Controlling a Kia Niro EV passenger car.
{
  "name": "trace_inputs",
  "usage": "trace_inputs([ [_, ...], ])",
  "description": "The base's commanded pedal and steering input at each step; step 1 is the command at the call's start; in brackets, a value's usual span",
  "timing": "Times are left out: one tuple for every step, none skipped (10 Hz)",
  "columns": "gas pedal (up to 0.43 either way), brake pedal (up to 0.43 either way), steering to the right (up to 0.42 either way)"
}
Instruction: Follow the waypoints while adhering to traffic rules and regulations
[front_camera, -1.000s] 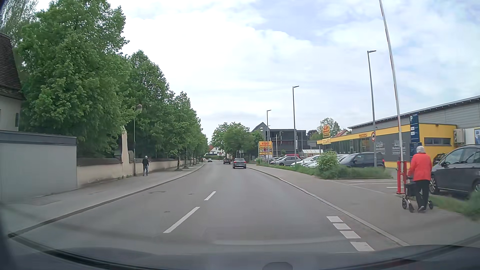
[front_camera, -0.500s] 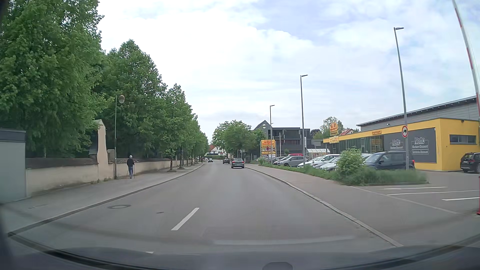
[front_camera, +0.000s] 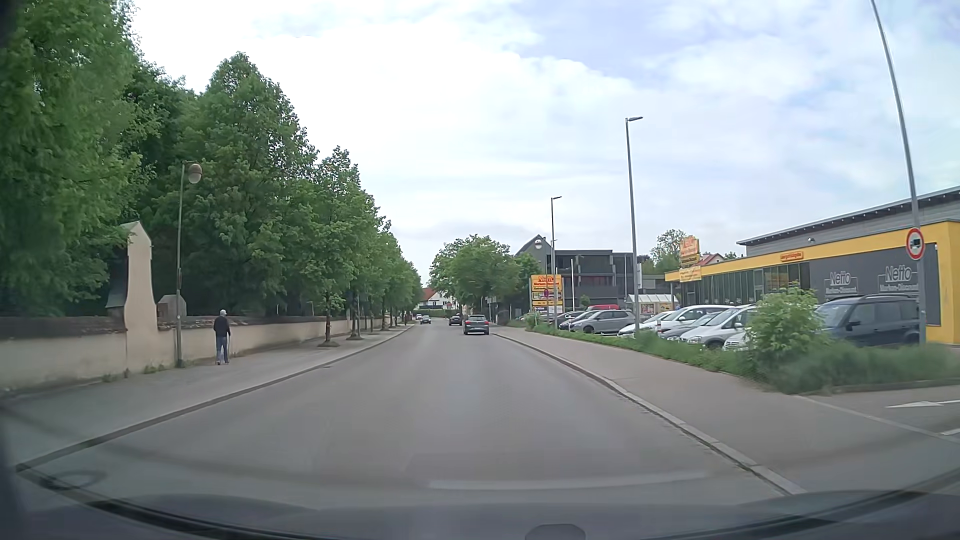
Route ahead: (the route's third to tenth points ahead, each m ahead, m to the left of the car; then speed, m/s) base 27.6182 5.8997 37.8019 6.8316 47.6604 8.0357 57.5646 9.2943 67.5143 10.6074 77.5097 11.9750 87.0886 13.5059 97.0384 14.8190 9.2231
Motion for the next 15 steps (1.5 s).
trace_inputs([
  [0.240,0.000,-0.020],
  [0.240,0.000,-0.020],
  [0.240,0.000,-0.020],
  [0.240,0.000,-0.021],
  [0.240,0.000,-0.020],
  [0.240,0.000,-0.018],
  [0.240,0.000,-0.014],
  [0.240,0.000,-0.012],
  [0.240,0.000,-0.012],
  [0.240,0.000,-0.014],
  [0.240,0.000,-0.015],
  [0.240,0.000,-0.016],
  [0.240,0.000,-0.016],
  [0.240,0.000,-0.017],
  [0.240,0.000,-0.017],
])
